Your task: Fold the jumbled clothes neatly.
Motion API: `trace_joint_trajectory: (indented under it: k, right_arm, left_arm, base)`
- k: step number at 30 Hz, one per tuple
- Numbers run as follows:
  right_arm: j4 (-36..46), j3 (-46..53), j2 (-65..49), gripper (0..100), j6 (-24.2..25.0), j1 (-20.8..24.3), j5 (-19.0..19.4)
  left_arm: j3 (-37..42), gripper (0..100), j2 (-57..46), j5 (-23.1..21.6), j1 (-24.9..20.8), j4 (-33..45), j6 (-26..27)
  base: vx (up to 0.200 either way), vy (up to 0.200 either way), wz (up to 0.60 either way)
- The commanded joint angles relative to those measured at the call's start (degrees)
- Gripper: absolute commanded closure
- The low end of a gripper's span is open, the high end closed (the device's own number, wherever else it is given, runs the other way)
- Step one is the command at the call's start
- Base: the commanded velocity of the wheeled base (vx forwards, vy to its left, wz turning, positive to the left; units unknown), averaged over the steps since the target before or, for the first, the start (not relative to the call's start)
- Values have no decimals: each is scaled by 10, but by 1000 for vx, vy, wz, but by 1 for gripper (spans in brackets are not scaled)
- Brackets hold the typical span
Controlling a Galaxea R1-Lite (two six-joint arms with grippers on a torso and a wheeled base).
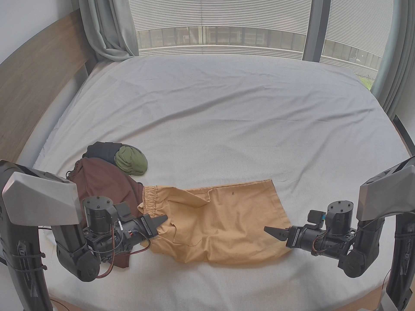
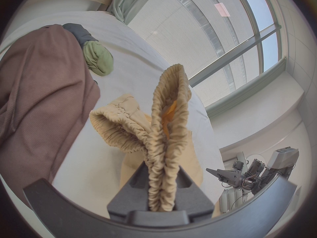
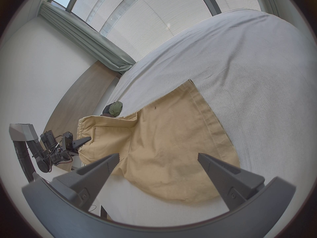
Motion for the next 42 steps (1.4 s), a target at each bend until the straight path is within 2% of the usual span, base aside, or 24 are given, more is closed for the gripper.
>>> trace_joint_trajectory:
  k: [1,7,10,24,28,36,42]
  right_arm:
    - [0,0,0,0,0,0,0]
    - [0,0,-1,0,0,0,0]
    - [0,0,-1,0,0,-1,0]
    - [0,-8,-7,0,3,-9,0]
    - [-1,-13,-10,0,2,-19,-1]
    - [-1,-25,-14,0,7,-53,0]
    - [0,-29,-21,0,8,-66,0]
  left_arm:
    - [-21,100,-5,1,-19,12,-1]
    - [-60,100,-7,23,-46,35,-4]
    - [-86,100,-6,32,-67,42,-24]
    - [-179,100,2,33,-108,98,-70]
    - [-199,100,9,32,-117,109,-87]
    - [-225,100,37,33,-141,113,-88]
    - [-264,100,44,33,-158,146,-88]
  base:
    - [0,0,0]
    - [0,0,0]
    - [0,0,0]
    - [0,0,0]
    - [0,0,0]
    - [0,0,0]
    - [0,0,0]
